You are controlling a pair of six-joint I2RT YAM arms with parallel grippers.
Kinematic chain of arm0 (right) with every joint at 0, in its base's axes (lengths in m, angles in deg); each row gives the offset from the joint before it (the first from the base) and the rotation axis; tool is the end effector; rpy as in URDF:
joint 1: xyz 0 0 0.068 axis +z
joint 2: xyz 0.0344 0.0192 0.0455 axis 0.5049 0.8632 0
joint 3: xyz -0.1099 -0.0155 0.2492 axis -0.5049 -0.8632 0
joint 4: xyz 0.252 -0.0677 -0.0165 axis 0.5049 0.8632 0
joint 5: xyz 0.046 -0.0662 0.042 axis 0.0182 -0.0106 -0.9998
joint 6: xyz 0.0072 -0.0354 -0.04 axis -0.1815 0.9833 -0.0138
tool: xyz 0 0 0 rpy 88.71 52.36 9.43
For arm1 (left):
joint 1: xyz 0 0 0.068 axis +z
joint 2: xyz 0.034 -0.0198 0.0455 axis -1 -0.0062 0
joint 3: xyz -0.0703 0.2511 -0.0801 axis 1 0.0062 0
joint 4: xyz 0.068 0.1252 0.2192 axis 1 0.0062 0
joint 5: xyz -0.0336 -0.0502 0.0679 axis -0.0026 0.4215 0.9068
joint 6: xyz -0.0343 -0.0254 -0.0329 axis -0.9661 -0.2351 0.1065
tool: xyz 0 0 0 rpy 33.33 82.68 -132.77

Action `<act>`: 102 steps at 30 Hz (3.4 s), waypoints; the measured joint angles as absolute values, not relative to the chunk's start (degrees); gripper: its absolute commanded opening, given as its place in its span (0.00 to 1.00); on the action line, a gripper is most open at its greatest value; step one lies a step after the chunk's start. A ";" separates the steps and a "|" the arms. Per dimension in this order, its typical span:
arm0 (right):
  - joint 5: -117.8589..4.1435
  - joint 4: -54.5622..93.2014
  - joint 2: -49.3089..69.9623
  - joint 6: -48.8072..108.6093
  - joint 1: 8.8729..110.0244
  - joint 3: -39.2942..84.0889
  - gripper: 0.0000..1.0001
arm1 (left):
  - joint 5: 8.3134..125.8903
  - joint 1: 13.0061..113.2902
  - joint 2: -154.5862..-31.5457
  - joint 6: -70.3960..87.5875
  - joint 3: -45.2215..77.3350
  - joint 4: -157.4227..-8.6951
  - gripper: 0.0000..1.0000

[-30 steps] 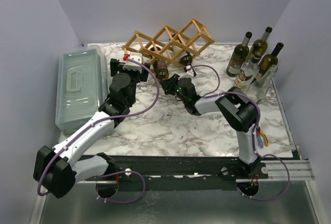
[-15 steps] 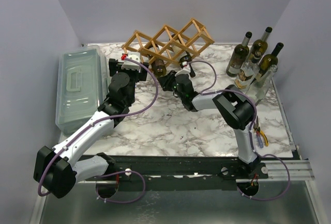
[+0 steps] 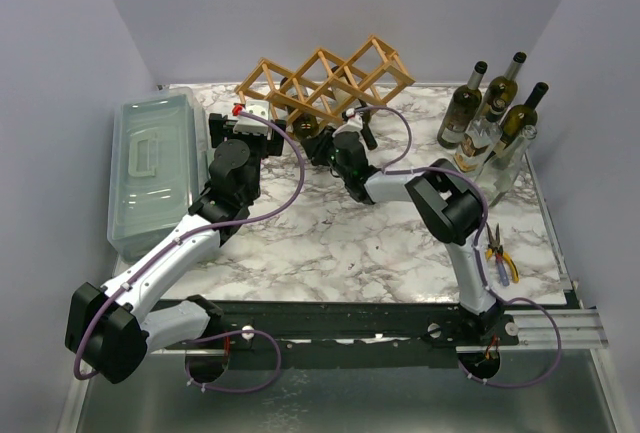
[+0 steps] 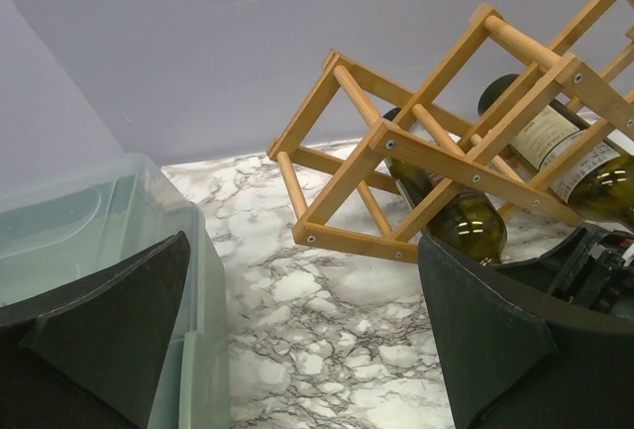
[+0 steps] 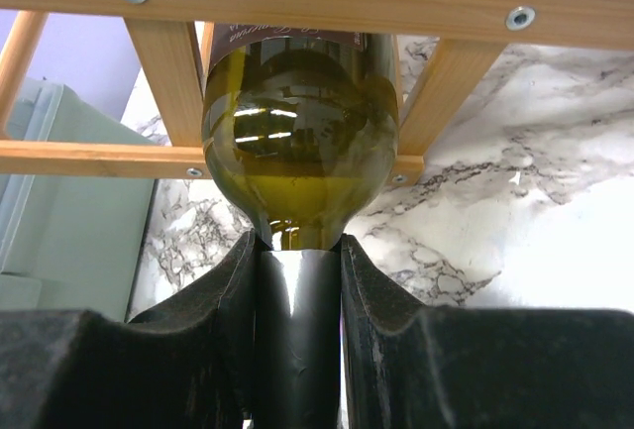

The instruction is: Put the wine bottle on the wine rack

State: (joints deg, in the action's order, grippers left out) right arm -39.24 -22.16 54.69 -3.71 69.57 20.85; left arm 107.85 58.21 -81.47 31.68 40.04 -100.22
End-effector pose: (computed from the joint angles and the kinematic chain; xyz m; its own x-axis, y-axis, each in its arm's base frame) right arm 0.3757 0.2990 0.1548 -0.4257 0.4770 -0.7689 -0.2826 0.7372 0.6137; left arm 0.2313 -0.1190 0.3488 0.0495 0.1668 -0.9847 -0.0280 0.9858 0.1656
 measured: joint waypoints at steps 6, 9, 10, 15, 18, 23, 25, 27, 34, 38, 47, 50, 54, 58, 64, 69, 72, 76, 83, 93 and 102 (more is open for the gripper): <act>-39.20 -21.00 56.40 -2.62 69.02 23.36 0.28 | 107.79 58.47 -81.47 31.51 40.04 -100.22 0.98; -39.22 -20.85 56.49 -1.74 68.91 23.36 0.38 | 107.79 58.47 -81.47 31.36 40.04 -100.22 0.98; -39.22 -20.83 56.49 -1.48 68.93 23.38 0.43 | 107.77 58.47 -81.47 31.31 40.04 -100.22 0.98; -39.74 -21.07 56.49 0.01 68.95 23.84 0.60 | 107.74 58.47 -81.47 31.09 40.04 -100.22 0.98; -40.18 -20.65 56.49 0.38 69.00 24.78 0.71 | 107.74 58.49 -81.47 30.96 40.04 -100.22 0.98; -40.27 -16.65 56.49 0.29 69.02 26.64 0.80 | 107.74 58.53 -81.47 30.90 40.04 -100.22 0.98; -40.20 -14.53 56.29 0.29 69.30 26.99 0.83 | 107.74 58.53 -81.47 30.87 40.04 -100.22 0.98; -40.05 -12.45 55.96 0.36 69.35 26.99 0.86 | 107.74 58.53 -81.47 30.70 40.04 -100.22 0.98; -39.17 -2.29 52.11 1.73 69.52 26.99 0.91 | 107.55 58.53 -81.47 30.20 40.04 -100.22 0.98; -39.22 2.93 47.70 3.37 69.61 26.95 0.91 | 107.50 58.53 -81.45 30.20 40.04 -100.22 0.98; -38.43 11.24 32.53 8.84 68.95 23.97 0.97 | 107.46 58.51 -81.32 29.83 40.04 -100.22 0.98; -38.56 12.96 28.66 9.91 67.51 23.12 0.97 | 107.29 58.51 -81.06 29.41 40.04 -100.22 0.98; -39.61 18.08 28.07 11.13 61.24 27.91 0.98 | 107.26 58.51 -80.60 29.19 40.04 -100.22 0.98; -41.32 23.00 30.41 12.53 53.81 37.37 0.98 | 107.13 58.42 -80.58 29.15 40.04 -100.22 0.98; -42.85 29.40 38.96 15.94 48.54 57.46 1.00 | 106.67 58.38 -80.55 29.17 40.04 -100.22 0.98; -46.82 33.01 47.70 16.84 46.05 69.68 1.00 | 106.43 58.29 -80.77 28.91 40.04 -100.20 0.98; -48.44 35.26 52.66 17.86 45.26 73.57 0.99 | 106.28 58.12 -81.01 28.54 40.04 -100.20 0.98; -49.51 37.88 56.44 19.31 44.78 73.98 0.97 | 105.71 58.12 -81.25 28.08 40.04 -100.18 0.98; -51.92 35.41 54.50 21.14 44.82 67.58 0.93 | 105.58 58.12 -81.25 28.10 40.04 -100.18 0.98; -57.64 30.78 48.75 18.78 44.50 57.30 0.86 | 105.58 58.12 -81.80 28.10 40.04 -100.18 0.98; -58.76 33.44 39.02 16.64 46.20 48.78 0.88 | 105.58 58.08 -81.80 28.12 40.04 -100.16 0.98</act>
State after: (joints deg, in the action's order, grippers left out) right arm -58.76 33.44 39.02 16.64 46.20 48.78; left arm 105.58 58.08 -81.80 28.12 40.04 -100.16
